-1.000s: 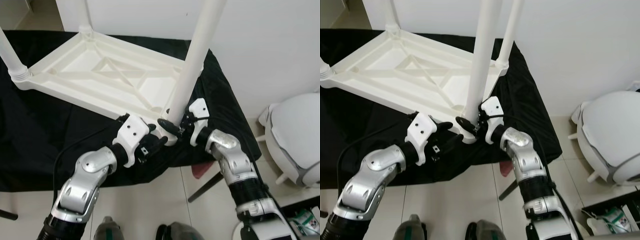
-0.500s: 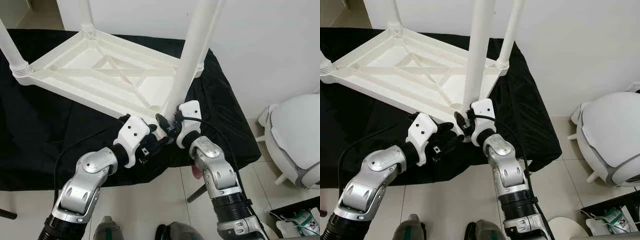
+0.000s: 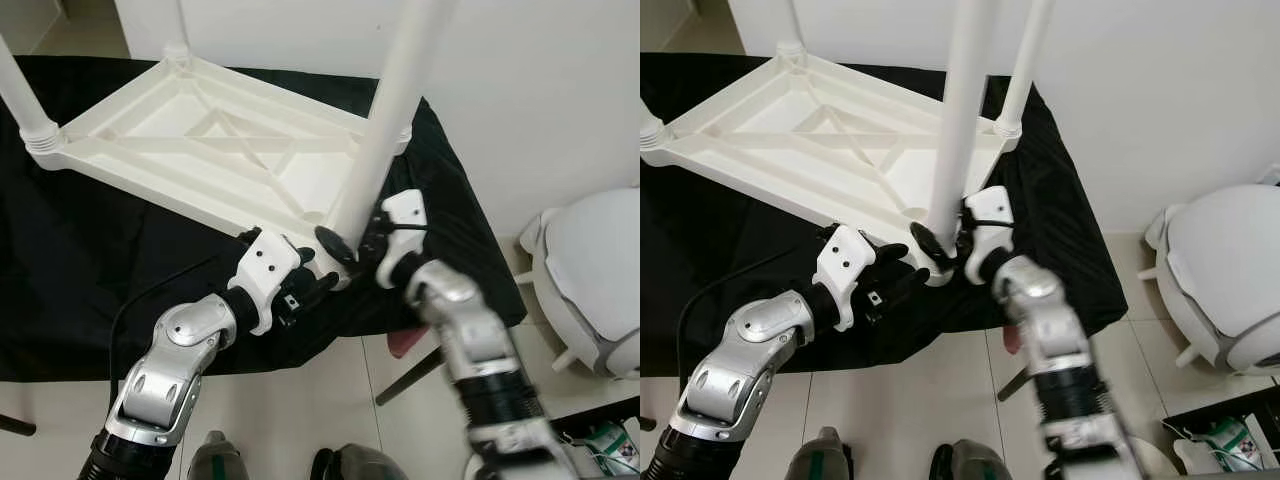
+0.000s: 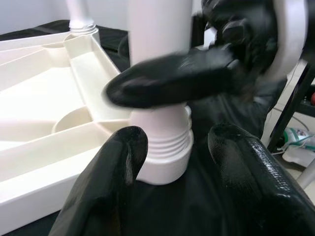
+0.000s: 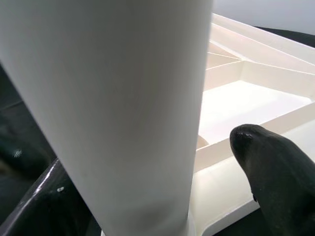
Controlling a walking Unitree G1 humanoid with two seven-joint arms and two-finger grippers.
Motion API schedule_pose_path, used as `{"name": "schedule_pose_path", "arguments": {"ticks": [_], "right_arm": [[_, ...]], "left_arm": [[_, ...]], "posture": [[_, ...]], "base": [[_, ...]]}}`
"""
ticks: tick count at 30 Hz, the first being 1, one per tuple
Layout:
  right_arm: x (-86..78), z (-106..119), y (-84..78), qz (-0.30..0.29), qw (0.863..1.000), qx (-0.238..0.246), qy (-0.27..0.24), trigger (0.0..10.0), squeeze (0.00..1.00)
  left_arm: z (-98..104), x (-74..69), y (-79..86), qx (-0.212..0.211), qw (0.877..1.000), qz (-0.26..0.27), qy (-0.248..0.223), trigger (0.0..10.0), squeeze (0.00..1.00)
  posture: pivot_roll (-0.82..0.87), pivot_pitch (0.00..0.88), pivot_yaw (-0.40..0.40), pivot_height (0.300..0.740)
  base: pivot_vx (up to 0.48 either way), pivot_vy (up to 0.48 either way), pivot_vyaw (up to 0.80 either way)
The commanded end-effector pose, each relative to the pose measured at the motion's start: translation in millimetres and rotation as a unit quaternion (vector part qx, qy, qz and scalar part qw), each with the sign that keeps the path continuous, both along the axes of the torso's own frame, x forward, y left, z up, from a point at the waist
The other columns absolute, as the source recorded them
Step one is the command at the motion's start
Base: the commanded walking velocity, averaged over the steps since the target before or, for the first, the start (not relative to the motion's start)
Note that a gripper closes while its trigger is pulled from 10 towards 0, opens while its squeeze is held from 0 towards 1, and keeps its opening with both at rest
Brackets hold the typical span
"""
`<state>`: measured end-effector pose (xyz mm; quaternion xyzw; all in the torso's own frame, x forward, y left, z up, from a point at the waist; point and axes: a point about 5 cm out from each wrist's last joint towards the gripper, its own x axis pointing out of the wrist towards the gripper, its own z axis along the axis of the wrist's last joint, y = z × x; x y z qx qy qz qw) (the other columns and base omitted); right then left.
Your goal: Building children table
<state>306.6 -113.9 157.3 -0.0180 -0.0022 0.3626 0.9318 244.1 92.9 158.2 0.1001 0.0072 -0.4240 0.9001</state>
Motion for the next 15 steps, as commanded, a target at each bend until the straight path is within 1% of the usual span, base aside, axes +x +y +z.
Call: {"name": "schedule_pose_path", "arguments": {"ticks": [1,2,4,6,9,10,13,15], "right_arm": [[0.6,-4,-10.5,0.022,1.0,-0.002,0.009,10.0,0.0],[0.6,-4,-10.5,0.022,1.0,-0.002,0.009,10.0,0.0],[1.5,-10,-17.2,0.08,0.996,-0.027,0.018,10.0,0.0],[2.8,-13,-18.1,0.121,0.991,-0.048,0.016,10.0,0.0],[3.5,-14,-16.3,0.137,0.989,-0.05,0.018,10.0,0.0],[6.1,-15,-12.5,0.15,0.987,-0.054,0.018,10.0,0.0],[9.0,-16,-9.0,0.161,0.985,-0.061,0.015,10.0,0.0],[15.9,-16,-1.6,0.177,0.982,-0.066,0.01,10.0,0.0]], "left_arm": [[0,1.6,-0.3,0.001,1.0,0.023,-0.004,10.0,0.0],[0,1.6,-0.3,0.001,1.0,0.023,-0.004,10.0,0.0],[-1,1.1,1.2,0.004,1.0,0.022,-0.004,10.0,0.0],[-1,0.7,2.8,0.007,1.0,0.019,-0.003,10.0,0.0],[-1,0.8,3.2,0.009,1.0,0.018,-0.004,10.0,0.0],[0,1.0,3.7,0.01,1.0,0.018,-0.004,10.0,0.0],[0,0.6,3.7,0.01,1.0,0.016,-0.004,10.0,0.0],[1,-2.4,3.3,0.012,1.0,0.009,-0.003,10.0,0.0]], "posture": [[0.04,0.016,-0.098,0.74],[0.04,0.016,-0.098,0.74],[0.04,0.011,-0.094,0.74],[0.05,0.01,-0.093,0.74],[0.05,0.008,-0.092,0.74],[0.06,0.008,-0.091,0.74],[0.06,0.008,-0.091,0.74],[0.06,0.006,-0.091,0.74]], "base": [[0.0,0.0,0.0],[0.0,0.0,0.0],[0.0,0.0,0.0],[0.0,0.0,0.0],[0.0,0.0,0.0],[0.0,0.0,0.0],[0.0,0.0,0.0],[0.0,0.0,0.0]]}}
